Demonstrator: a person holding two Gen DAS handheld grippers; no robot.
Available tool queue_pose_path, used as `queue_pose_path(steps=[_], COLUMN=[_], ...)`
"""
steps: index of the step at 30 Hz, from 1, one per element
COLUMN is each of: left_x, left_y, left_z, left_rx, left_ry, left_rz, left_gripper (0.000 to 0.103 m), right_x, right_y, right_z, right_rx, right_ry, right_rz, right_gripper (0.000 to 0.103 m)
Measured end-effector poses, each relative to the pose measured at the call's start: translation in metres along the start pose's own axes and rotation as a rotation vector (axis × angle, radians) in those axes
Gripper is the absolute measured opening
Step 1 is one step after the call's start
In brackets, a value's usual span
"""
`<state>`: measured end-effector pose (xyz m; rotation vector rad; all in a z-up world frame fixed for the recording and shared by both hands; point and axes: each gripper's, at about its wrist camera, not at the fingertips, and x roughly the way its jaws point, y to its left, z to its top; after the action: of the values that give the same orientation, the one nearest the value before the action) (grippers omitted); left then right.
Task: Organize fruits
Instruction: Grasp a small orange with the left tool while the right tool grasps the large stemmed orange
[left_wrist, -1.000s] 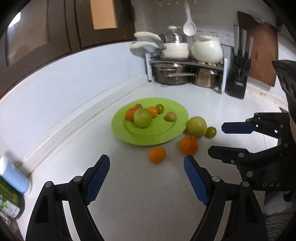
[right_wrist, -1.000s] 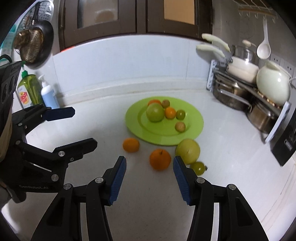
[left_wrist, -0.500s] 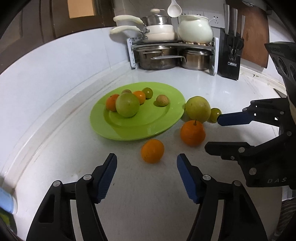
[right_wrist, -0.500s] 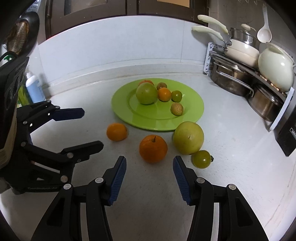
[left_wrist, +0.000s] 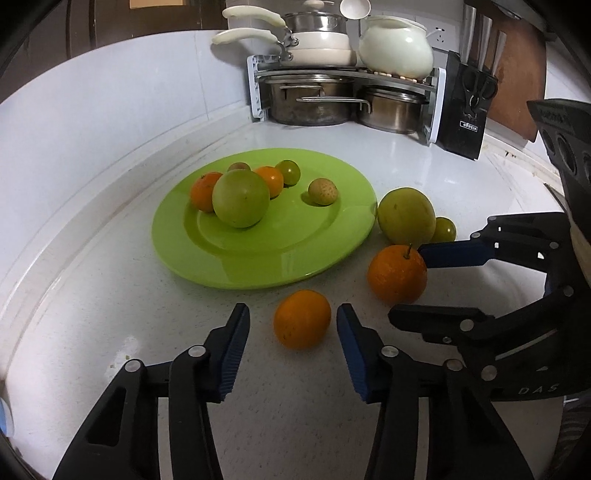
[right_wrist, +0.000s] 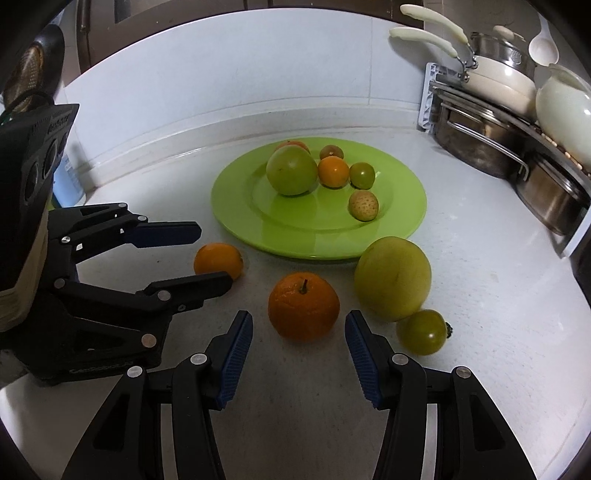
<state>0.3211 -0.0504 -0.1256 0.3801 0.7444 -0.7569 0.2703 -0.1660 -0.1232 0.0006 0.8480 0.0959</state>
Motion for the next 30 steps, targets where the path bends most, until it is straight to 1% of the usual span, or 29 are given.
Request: queue_pose_path(steps=[4,6,8,9,10,14,22,30], left_x=[0.003,0.006,0.006,0.006,0.007,0.006,-0.007,-0.034], left_y=[0.002,0.003,0.003,0.003,0.003,0.003,0.003,0.001], left_z=[0.000,0.000,0.000,0.000,0.000,0.000,-0.002,0.001], left_rx=[-0.020,-0.025,-0.031,-0.034,-0.037,-0.047,-0.096,-0.147], left_ry=[0.010,0.021,0.021,0.022,0.023,0.023,0.014,-0.030], left_rz=[-0.011,-0.017,-0.018,-0.021,-0.023,0.004,0.017,0.048], left_gripper=[0.041,0.039,0.037,0.035,0.032,0.032,0.032,0.032], right_x=[0.005,0.007,0.010,0.010,0.011,0.011,0.002,-0.018], right_y=[-0.002,-0.004,-0.005,-0.006,-0.006,-0.005,-0.004,-0.002], right_z=[0.002,0.003,0.003,0.003,0.003,0.003,0.005,0.008], right_rx=[0.011,0.017,0.026,0.030,0.031,0.023,0.020,0.014], right_ry=[0.003,0.008,0.011,0.012,0.013,0.011,-0.013,-0.044], right_rz=[0.010,0.011,0.015,0.017,0.020,0.015,0.015,0.026], right_gripper=[0.052,0.048,0.047,0.046,0.043,0.043,0.042,0.042])
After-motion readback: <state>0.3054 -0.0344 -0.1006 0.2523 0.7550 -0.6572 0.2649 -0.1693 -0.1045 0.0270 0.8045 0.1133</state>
